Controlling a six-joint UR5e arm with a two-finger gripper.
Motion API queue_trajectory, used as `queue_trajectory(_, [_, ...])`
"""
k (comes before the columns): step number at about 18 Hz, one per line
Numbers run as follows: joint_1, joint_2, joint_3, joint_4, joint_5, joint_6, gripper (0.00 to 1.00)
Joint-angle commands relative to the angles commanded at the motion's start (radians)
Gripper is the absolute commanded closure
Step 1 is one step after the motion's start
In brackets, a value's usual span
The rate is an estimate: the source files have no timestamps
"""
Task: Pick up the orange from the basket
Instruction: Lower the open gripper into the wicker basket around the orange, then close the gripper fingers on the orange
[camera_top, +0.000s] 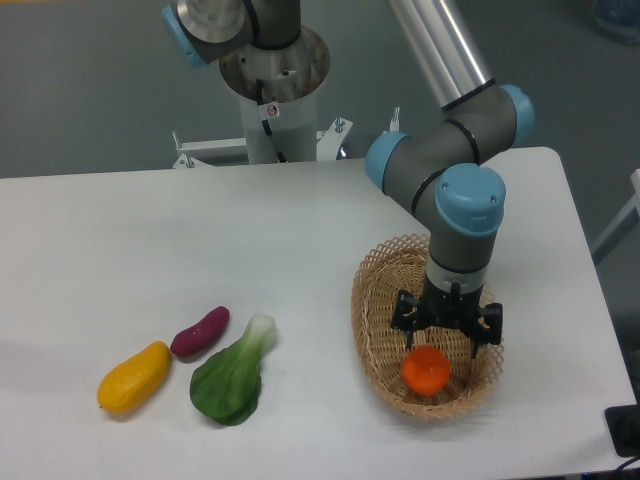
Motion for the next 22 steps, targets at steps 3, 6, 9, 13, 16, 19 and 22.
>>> queue_trajectory(3, [-0.005,-0.012,0.000,0.000,0.002,0.000,0.00])
queue_trajectory(6, [-0.005,-0.014,-0.002,0.000,0.000,0.005,0.00])
queue_trajectory(9, [-0.005,-0.020,0.000,0.002,0.000,0.003,0.00])
queue_trajectory(13, [-0.005,-0.029,0.011,0.009,0.002,0.003,0.00])
queue_trajectory(16, [-0.005,-0.035,0.009,0.017,0.002,0.005,0.00])
queue_trajectory(19, [-0.006,-0.043,0.005,0.028,0.002,0.008,0.00])
queue_trajectory(22, [-0.006,-0.045,-0.003,0.029,0.002,0.009,0.00])
